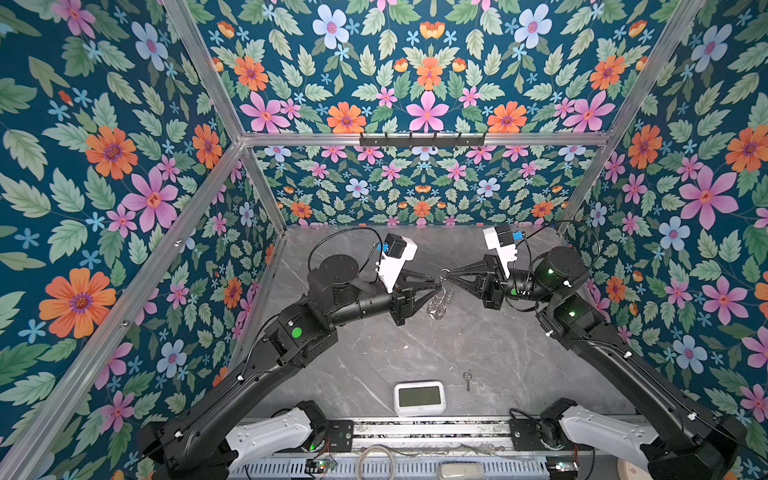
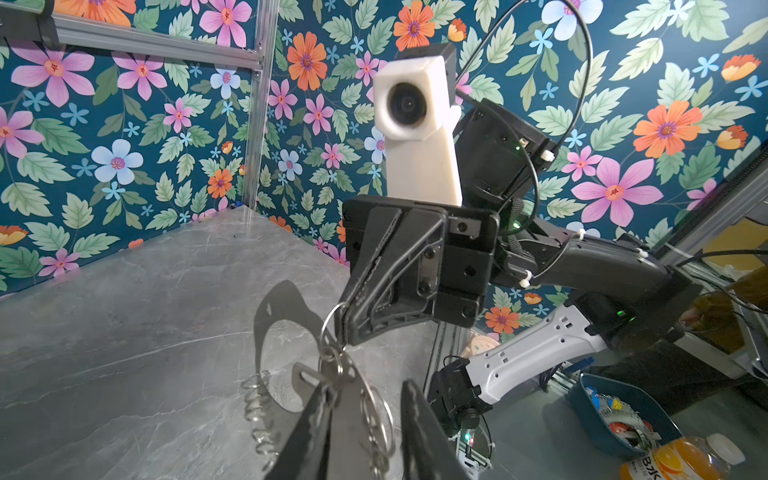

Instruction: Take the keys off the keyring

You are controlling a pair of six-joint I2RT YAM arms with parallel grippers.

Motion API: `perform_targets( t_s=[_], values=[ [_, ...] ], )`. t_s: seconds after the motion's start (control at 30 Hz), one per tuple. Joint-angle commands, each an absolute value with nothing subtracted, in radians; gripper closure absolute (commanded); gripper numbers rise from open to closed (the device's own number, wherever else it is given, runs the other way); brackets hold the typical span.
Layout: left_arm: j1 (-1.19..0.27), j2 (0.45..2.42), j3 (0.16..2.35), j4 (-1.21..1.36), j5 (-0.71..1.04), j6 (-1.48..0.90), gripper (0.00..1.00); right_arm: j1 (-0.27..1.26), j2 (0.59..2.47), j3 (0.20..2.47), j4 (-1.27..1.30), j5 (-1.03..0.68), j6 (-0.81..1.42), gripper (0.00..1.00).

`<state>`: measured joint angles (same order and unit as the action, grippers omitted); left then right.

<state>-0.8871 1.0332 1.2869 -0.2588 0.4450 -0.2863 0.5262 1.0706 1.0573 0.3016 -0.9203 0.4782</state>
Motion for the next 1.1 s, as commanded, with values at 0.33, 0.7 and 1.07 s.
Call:
perform_targets(
  t_s=[0.33,0.7,1.07],
  values=[
    [-0.885,1.066,1.304,-0.191,0.473,-0.282,0.78,0.527,1.049,1.019,0.507,-0.917,0.583,1.0],
    [-0.885,0.964,1.267,-0.221,0.339,-0.212,0.79,0.528,1.028,1.025,0.452,-0.913,0.54,1.0],
    [-0.886,1.035,1.288,-0.162,0.44,-0.144,0.73,0.537,1.025,1.033,0.446,-0.936,0.54,1.0]
  ],
)
